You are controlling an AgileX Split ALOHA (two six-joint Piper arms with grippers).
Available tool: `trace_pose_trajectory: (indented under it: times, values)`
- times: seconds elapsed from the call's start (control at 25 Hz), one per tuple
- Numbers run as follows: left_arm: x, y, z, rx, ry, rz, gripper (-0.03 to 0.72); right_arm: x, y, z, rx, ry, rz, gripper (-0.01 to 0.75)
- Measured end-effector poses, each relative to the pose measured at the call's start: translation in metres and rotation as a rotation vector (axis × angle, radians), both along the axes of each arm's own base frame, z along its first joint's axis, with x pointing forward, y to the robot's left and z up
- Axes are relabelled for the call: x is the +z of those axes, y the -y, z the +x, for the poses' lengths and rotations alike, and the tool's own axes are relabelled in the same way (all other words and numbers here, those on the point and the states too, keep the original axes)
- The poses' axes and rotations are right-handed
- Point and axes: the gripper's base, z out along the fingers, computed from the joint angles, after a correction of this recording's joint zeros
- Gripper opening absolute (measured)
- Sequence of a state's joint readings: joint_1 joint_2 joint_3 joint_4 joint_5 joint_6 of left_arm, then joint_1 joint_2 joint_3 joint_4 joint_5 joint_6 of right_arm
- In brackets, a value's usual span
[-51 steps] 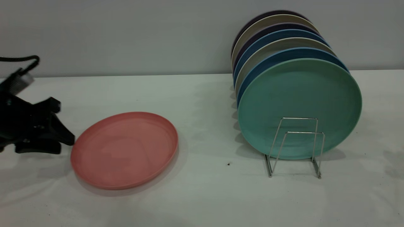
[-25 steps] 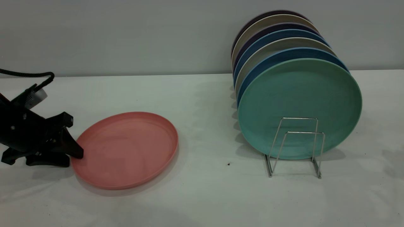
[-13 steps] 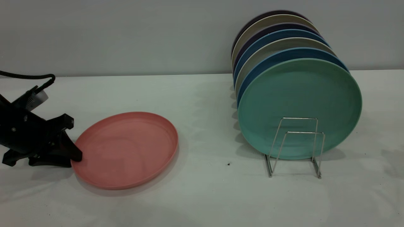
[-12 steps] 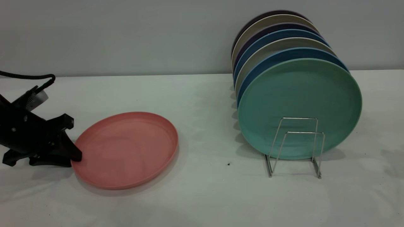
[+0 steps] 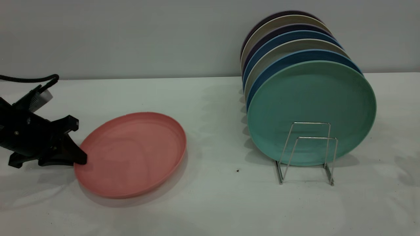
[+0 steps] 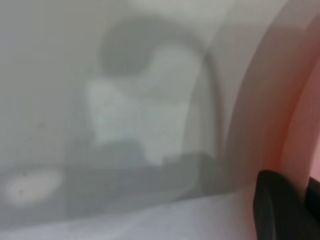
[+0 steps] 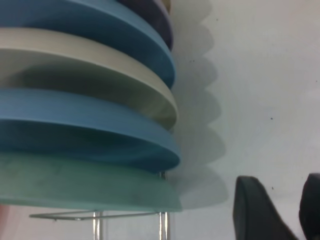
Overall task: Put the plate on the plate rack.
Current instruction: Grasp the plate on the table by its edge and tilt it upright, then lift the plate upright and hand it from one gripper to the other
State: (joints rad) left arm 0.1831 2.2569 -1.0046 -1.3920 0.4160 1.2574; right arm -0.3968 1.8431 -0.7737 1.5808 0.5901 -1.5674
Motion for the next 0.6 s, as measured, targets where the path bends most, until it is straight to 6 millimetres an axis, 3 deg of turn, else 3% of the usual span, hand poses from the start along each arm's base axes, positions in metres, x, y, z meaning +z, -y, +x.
trace_pose_trajectory:
  times: [0.2,0.4,0.6]
  values:
    - [0.011,0.002,0.002,-0.03,0.035,-0.019,0.014,0.018,-0.001,-0.002,0.018,0.05,-0.033,0.243]
    - [0.039,0.006,0.006,-0.066,0.11,-0.063,0.014,0.044,-0.006,-0.008,0.049,0.085,-0.032,0.243]
    - [0.066,0.012,0.007,-0.111,0.171,-0.118,0.014,0.053,-0.016,-0.02,0.084,0.068,0.044,0.243]
